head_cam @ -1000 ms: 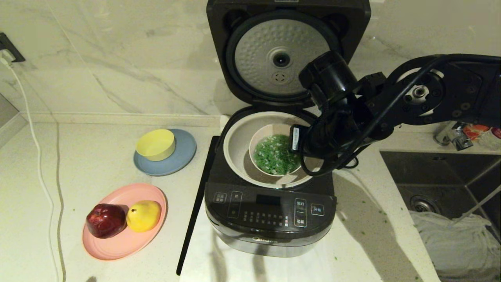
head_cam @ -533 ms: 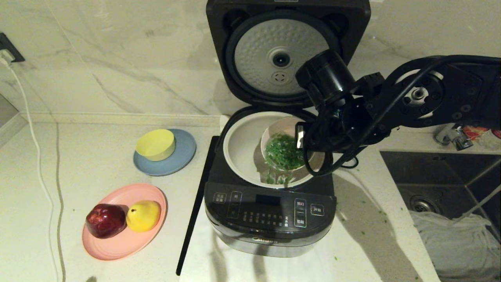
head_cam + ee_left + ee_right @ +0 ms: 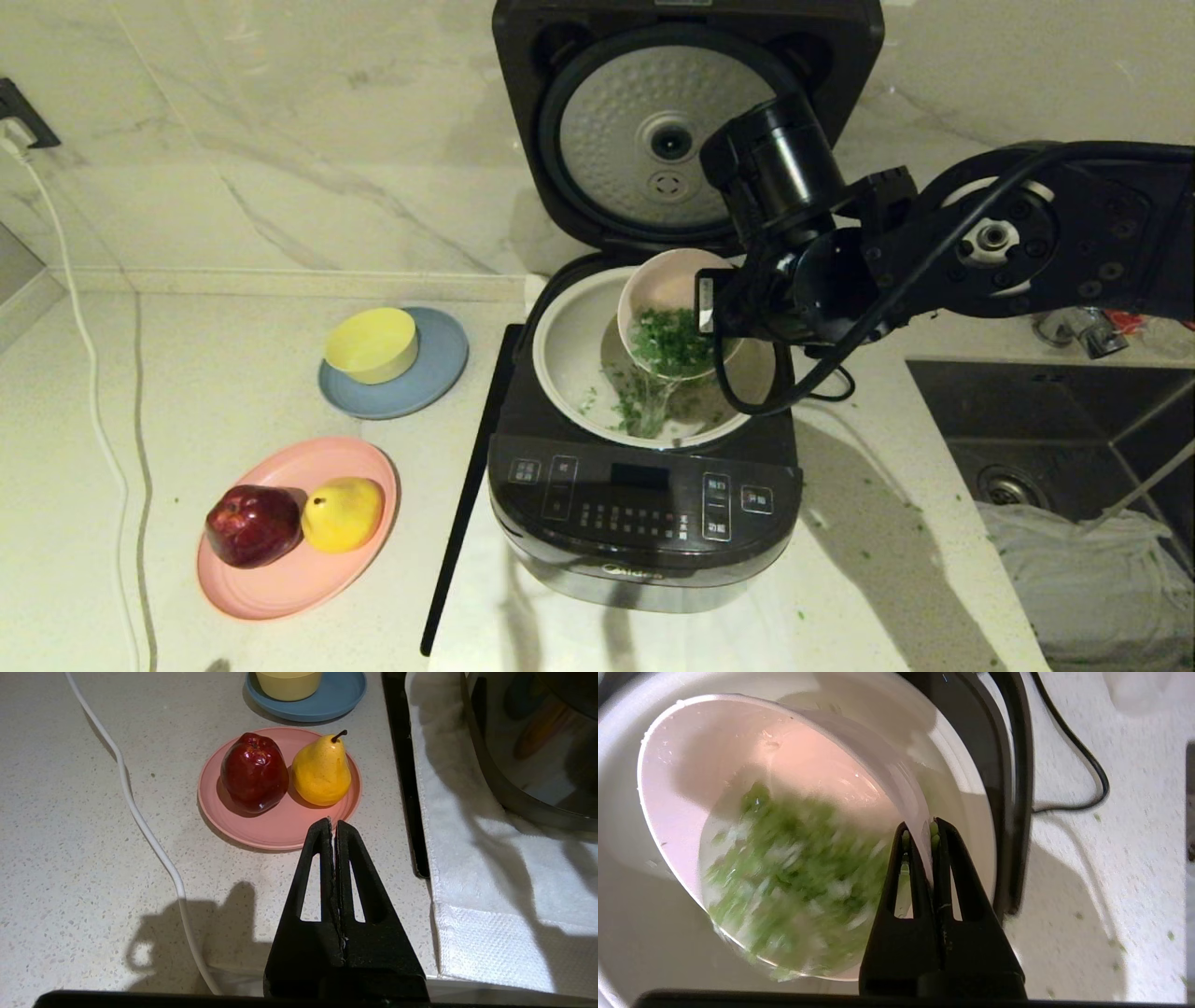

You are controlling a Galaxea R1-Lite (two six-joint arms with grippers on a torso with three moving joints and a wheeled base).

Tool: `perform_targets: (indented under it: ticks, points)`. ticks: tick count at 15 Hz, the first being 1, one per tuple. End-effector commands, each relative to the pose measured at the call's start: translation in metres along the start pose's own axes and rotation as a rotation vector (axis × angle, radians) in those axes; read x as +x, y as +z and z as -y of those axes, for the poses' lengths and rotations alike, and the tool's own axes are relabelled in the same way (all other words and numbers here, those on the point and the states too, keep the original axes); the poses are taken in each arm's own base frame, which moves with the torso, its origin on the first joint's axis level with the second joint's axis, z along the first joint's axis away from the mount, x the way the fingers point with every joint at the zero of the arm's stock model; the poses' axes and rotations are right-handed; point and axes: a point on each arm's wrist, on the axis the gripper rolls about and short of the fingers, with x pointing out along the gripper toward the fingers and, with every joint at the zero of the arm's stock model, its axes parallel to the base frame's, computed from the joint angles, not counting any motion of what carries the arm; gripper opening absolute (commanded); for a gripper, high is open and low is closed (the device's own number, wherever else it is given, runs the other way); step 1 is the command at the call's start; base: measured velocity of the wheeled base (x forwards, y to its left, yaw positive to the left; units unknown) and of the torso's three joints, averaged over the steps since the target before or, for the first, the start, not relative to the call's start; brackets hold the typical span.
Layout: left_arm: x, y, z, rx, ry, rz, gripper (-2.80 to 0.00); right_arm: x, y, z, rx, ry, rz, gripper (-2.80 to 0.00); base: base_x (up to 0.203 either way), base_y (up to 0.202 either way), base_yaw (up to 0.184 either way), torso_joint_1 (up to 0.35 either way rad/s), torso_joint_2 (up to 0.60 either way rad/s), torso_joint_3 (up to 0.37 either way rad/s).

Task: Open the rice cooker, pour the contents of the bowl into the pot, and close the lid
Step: Pour the water from the bowl into the rice cooker

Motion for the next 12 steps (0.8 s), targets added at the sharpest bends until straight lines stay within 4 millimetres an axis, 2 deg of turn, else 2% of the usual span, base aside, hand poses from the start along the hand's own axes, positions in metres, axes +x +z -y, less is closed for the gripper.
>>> perform_targets:
  ticks: [1,6,12]
  points:
    - [0.001,-0.002,0.0,0.0,0.001,-0.007,-2.8,-0.001,0.0,-0.002,-0.01,0.007,0.026,-2.8,0.0,0.0,0.0,0.0,0.0,0.0]
    - [0.001,-0.002,0.0,0.0,0.001,-0.007,-2.8,0.007,-0.007,-0.014,-0.082,-0.005,0.19,-2.8,0.0,0.0,0.0,0.0,0.0,0.0]
    - [0.001,-0.002,0.0,0.0,0.001,-0.007,-2.8,0.019,-0.028,-0.018,-0.105,-0.041,0.337,-2.8,0.0,0.0,0.0,0.0,0.0,0.0]
